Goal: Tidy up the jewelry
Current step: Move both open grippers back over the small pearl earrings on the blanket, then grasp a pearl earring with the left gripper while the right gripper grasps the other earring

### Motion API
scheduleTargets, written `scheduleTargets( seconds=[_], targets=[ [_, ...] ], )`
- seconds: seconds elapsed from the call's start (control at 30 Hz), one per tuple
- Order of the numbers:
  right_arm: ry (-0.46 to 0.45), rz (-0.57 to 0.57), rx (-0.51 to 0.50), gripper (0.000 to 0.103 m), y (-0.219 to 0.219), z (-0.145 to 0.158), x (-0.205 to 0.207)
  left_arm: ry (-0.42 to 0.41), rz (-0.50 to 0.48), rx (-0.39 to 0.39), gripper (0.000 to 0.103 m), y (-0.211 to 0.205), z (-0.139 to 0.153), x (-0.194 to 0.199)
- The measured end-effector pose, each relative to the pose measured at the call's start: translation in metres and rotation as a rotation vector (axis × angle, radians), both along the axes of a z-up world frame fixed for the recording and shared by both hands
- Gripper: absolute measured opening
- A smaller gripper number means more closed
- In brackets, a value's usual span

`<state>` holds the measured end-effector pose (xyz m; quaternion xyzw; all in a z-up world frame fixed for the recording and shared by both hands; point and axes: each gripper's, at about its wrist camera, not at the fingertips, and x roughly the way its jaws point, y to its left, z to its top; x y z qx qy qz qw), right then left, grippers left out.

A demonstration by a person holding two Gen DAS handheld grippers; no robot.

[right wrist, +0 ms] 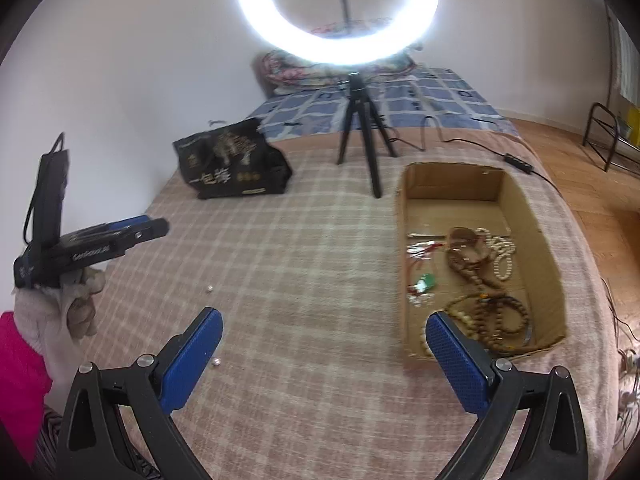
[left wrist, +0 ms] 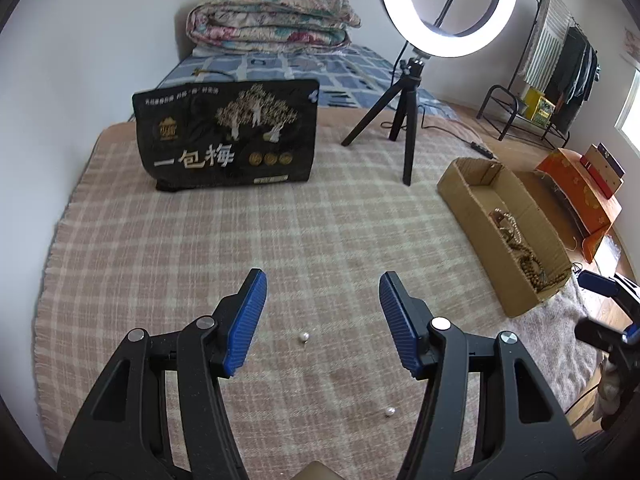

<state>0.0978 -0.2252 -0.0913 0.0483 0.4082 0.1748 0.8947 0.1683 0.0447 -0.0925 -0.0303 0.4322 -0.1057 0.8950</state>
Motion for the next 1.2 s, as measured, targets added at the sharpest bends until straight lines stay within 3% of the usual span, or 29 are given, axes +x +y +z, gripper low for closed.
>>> scheduleTargets(
  seconds=[0.17, 0.33, 0.63, 0.8, 1.2],
  targets=[
    [-0.013, 0.107, -0.038, 0.097, 0.043, -0.014, -0.011, 0.030, -0.007, -0.008, 0.048, 0.007, -0.020, -0.002],
    [0.008, 0.222, -0.076, 0.077, 0.084, -0.038, -0.018, 0.068, -0.026, -0.002, 0.032, 0.009, -0.045, -0.006],
    [0.106, 0.358, -0.115, 0.049, 0.128, -0.086, -0.015, 0.143, -0.086, 0.038, 0.027, -0.002, -0.086, -0.006],
    [0.130, 0.365, -0.117, 0.040, 0.132, -0.097, -0.009, 0.159, -0.086, 0.044, 0.027, -0.002, -0.096, 0.000],
    [0.154, 0.401, -0.118, 0.034, 0.140, -0.108, -0.004, 0.185, -0.110, 0.071, 0.023, -0.008, -0.110, 0.011]
  ],
)
